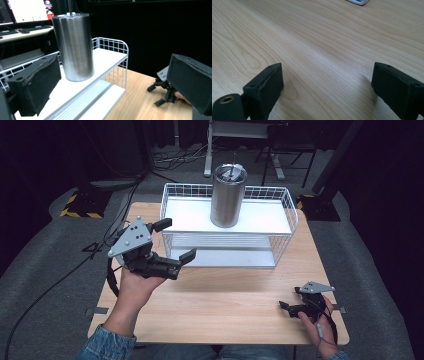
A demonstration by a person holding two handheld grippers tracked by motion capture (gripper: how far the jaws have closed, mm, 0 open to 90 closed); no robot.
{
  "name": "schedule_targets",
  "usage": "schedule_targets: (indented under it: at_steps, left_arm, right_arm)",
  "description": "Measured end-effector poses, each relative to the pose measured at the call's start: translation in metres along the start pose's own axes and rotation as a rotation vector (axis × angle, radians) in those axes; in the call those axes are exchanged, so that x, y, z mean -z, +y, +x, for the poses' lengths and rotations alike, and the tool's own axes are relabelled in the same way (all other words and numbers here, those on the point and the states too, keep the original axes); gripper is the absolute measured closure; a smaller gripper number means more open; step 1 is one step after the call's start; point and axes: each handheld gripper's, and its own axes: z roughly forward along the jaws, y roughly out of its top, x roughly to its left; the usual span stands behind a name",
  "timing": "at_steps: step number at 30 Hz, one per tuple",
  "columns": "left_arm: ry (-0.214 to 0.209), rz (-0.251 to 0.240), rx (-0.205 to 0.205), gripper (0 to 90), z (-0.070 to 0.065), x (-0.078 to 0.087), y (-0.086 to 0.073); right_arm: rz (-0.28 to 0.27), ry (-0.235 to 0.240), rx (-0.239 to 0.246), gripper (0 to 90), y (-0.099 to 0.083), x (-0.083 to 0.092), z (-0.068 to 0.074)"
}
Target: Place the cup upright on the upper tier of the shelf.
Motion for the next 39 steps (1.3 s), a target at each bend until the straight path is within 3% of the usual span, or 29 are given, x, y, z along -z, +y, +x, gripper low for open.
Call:
schedule_targets:
  at_steps: [7,14,18,23,32,39]
  left_arm:
    - [0.0,0.035,-0.01,0.0,-0.005,0.015,-0.019]
    - [0.006,0.063,0.024,0.0,-0.002,0.026,-0.047]
    - [0.034,0.112,0.019,0.0,-0.001,0.029,-0.065]
    - [0.039,0.166,0.017,0.1,-0.003,0.029,-0.094]
    - [0.047,0.172,0.102,0.1,0.001,0.032,-0.14]
    - [0.068,0.206,0.131,0.8,0.007,0.029,-0.169]
  right_arm:
    - [0.0,0.0,0.001,11.1,0.0,0.0,0.0]
    - [0.0,-0.001,0.001,11.1,0.0,0.0,0.0]
    - [0.0,-0.001,0.001,11.1,0.0,0.0,0.0]
    - [0.0,0.0,0.0,11.1,0.0,0.0,0.0]
    - [0.0,0.0,0.0,11.1,0.0,0.0,0.0]
    - [0.0,0.0,0.0,11.1,0.0,0.0,0.0]
